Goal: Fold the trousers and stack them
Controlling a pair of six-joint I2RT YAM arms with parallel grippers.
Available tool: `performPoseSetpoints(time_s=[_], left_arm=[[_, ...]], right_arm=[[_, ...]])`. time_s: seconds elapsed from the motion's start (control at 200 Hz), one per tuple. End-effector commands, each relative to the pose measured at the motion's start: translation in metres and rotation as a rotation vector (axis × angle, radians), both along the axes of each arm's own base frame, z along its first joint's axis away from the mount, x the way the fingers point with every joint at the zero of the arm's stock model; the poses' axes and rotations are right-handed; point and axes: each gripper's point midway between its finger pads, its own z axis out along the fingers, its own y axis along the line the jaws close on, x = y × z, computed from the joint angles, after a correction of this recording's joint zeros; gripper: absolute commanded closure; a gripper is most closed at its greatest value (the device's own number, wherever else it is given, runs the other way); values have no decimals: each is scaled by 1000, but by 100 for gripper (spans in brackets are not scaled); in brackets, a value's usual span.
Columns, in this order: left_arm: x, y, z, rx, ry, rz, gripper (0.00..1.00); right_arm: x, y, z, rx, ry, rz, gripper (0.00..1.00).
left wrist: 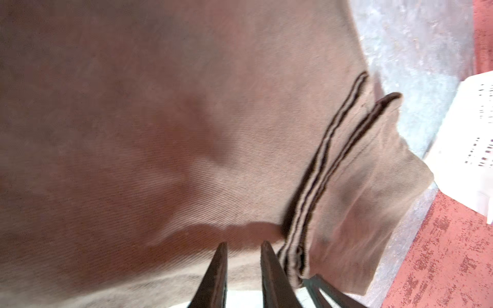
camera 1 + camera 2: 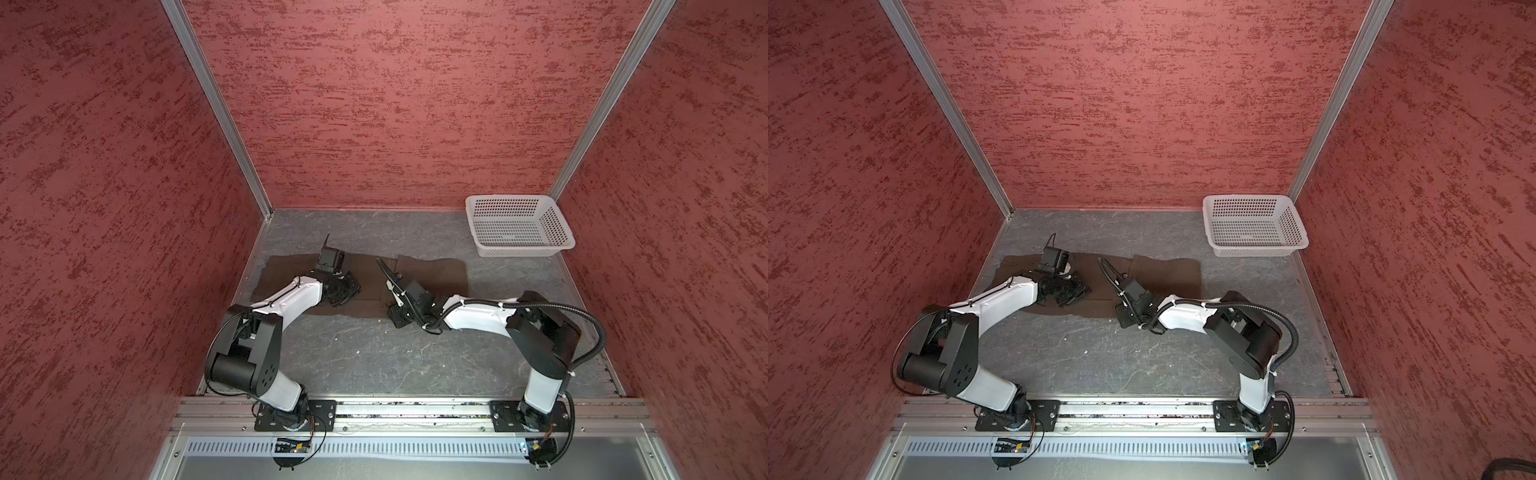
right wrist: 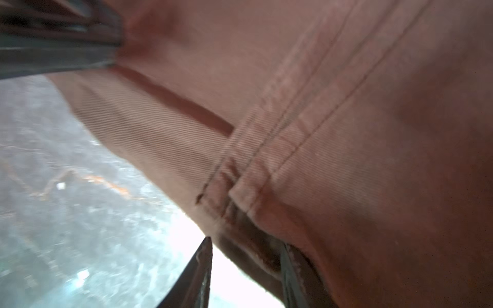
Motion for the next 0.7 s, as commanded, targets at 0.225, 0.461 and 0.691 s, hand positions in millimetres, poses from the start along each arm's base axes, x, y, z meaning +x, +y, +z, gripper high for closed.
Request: performPoseSetpoints(time_s=[0.225,0.461,0.691], left_arm=[[28,-63,14,-7,-40,-160,63],[36,-96,-4,-18,-8,-217,64],[47,-109,-10,-33,-10,-242,65]], right_arm=[[34,-60,111,283,-109,-174,88],[31,-125,78,370,32,-365,100],[9,-132,33,382,163,-412,100]])
